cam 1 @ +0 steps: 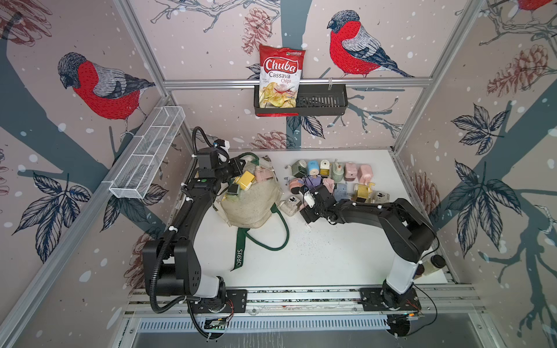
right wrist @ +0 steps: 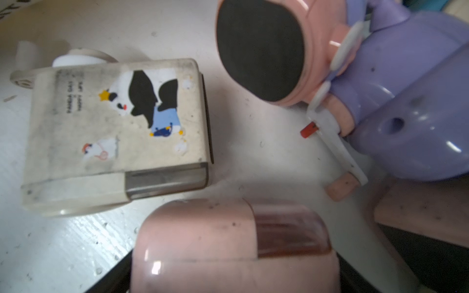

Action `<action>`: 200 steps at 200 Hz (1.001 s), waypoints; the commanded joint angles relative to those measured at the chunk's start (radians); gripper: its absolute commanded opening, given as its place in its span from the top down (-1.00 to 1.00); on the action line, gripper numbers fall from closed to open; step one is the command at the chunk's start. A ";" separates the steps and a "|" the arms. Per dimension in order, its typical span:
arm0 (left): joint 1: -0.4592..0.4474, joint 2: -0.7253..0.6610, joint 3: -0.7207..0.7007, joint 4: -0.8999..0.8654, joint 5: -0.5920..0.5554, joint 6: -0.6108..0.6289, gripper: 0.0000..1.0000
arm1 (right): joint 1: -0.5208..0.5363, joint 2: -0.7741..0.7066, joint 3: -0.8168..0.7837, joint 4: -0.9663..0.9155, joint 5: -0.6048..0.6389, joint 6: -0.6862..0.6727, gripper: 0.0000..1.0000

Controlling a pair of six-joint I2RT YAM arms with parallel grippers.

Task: Take out the pencil sharpeners from the tote bags
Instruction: Place the pencil sharpener at the center of the board.

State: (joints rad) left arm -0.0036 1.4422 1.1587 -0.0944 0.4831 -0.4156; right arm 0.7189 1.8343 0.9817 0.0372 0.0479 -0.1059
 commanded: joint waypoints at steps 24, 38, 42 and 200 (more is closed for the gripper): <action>0.002 -0.003 0.003 0.013 0.006 0.001 1.00 | 0.000 -0.002 0.001 0.016 -0.026 -0.003 -0.87; 0.002 -0.003 0.003 0.013 0.005 0.002 1.00 | 0.001 -0.023 -0.006 0.019 -0.037 0.003 -0.93; 0.003 -0.004 0.003 0.013 0.006 0.001 1.00 | 0.001 -0.032 -0.009 0.021 -0.038 0.004 -0.95; 0.003 -0.006 0.004 0.008 -0.003 0.006 1.00 | 0.193 -0.452 -0.149 0.246 -0.086 0.445 -0.86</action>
State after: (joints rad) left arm -0.0036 1.4422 1.1587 -0.0944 0.4805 -0.4145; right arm 0.8852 1.3926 0.8379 0.1497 0.0475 0.1555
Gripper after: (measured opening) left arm 0.057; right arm 0.942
